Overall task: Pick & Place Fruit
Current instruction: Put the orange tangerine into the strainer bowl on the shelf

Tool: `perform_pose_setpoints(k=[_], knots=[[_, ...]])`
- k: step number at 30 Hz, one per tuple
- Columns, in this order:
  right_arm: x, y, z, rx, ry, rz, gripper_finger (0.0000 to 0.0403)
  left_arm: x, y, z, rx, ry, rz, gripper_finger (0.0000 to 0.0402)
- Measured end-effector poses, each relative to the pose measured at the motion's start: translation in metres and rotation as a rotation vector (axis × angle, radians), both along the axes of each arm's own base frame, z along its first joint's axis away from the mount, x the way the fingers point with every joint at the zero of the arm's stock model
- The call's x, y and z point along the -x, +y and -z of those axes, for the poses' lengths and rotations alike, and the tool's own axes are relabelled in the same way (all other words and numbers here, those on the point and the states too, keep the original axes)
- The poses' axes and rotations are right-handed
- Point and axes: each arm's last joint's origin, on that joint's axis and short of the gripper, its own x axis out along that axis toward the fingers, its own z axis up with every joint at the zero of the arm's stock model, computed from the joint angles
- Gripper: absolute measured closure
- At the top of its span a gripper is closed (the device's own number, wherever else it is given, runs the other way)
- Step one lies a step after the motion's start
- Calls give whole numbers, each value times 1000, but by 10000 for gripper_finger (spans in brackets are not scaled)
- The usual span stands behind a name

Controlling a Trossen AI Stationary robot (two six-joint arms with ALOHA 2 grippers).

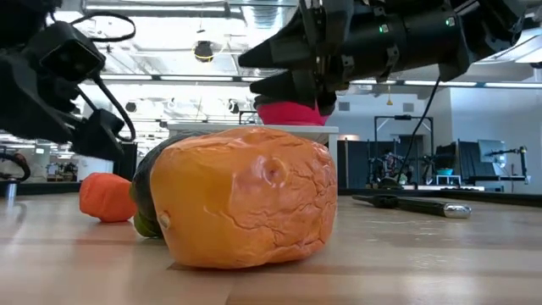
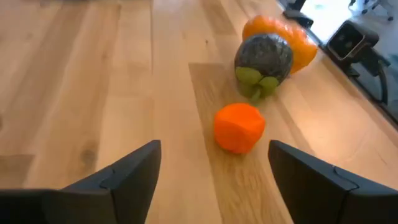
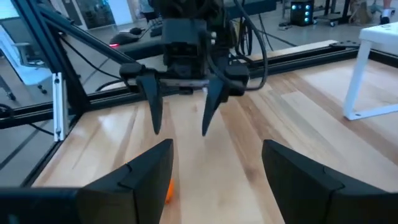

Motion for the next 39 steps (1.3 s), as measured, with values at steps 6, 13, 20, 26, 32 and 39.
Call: perform_pose_setpoints(k=[6, 13, 20, 26, 32, 39], knots=[[0, 6, -2, -3, -8, -15, 163, -20, -10, 13, -40, 77, -2, 72], [1, 8, -1, -46, 4, -13, 163, -48, -24, 21, 3, 104, 71, 69], [3, 12, 0, -48, 5, -23, 163, -62, -30, 30, 13, 143, 100, 99], [3, 14, 0, -47, 7, -27, 163, -63, -31, 27, 19, 128, 101, 146], [3, 14, 0, -45, 11, -26, 163, -64, -28, 27, -1, 126, 103, 222], [1, 5, 1, -5, 24, -9, 163, -77, -2, 4, -18, 18, 20, 258]])
